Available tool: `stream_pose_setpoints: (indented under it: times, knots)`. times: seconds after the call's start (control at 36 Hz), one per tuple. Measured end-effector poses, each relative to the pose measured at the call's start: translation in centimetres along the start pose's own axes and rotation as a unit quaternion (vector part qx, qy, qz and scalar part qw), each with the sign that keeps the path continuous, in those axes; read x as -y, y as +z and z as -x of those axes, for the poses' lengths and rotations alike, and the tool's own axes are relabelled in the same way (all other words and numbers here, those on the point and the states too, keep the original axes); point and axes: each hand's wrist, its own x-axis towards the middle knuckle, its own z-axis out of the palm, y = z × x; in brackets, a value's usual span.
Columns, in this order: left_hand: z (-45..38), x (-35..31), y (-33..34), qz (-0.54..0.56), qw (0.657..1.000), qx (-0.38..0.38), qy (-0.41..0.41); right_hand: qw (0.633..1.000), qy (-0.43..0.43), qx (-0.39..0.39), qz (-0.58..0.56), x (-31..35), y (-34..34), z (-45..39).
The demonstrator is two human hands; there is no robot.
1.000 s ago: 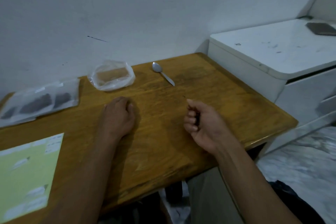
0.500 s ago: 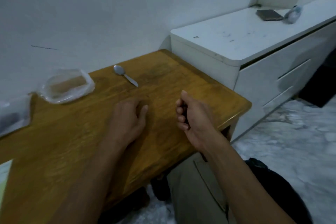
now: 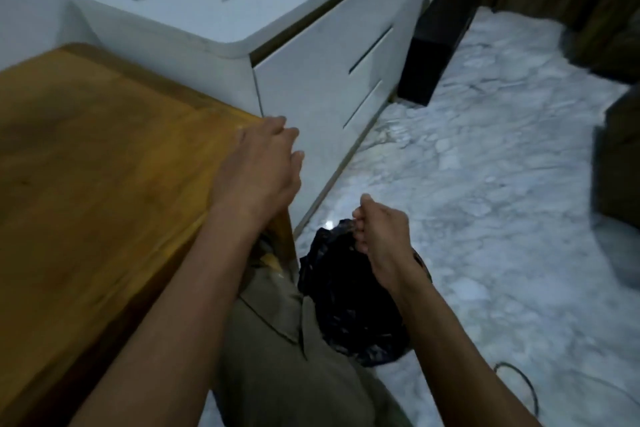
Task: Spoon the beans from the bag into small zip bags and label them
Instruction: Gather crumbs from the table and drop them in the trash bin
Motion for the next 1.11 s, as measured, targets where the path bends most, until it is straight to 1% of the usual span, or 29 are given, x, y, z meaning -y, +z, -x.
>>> stream_pose_setpoints:
  times: [0.08,0.19,0.31,0.44,0.58,0.67,0.83,0.97,1.11]
  knots:
    - [0.2,0.2,0.3,-0.032,0.999,-0.02,0.007,0.994,0.007,-0.041,0.097,-4.3,-0.9,-1.7]
    - [0.4,0.4,0.5,-0.072,0.997,-0.026,0.018,0.972,0.019,-0.068,0.222,-9.3,-1.4,-3.2]
    - [0.5,0.7,0.2,-0.077,0.996,-0.023,0.024,0.955,0.041,-0.078,0.284,-12.8,-1.7,-4.2]
    - [0.6,0.6,0.2,-0.087,0.996,-0.021,0.023,0.938,0.07,-0.068,0.333,-14.7,-2.6,-4.9]
    - [0.6,0.6,0.2,-0.092,0.995,-0.022,0.018,0.937,0.08,-0.036,0.34,-15.1,-3.3,-4.9]
    - [0.6,0.5,0.2,-0.091,0.996,-0.02,0.018,0.94,0.088,-0.03,0.329,-15.2,-3.5,-5.1]
    - [0.6,0.7,0.2,-0.076,0.997,-0.017,0.016,0.946,0.087,-0.055,0.306,-14.9,-3.8,-5.6]
    - [0.6,0.7,0.2,-0.065,0.998,-0.013,0.014,0.951,0.104,-0.073,0.281,-14.8,-3.7,-6.0]
    - [0.6,0.7,0.1,-0.07,0.997,-0.009,0.014,0.953,0.104,-0.08,0.275,-14.9,-4.0,-5.9]
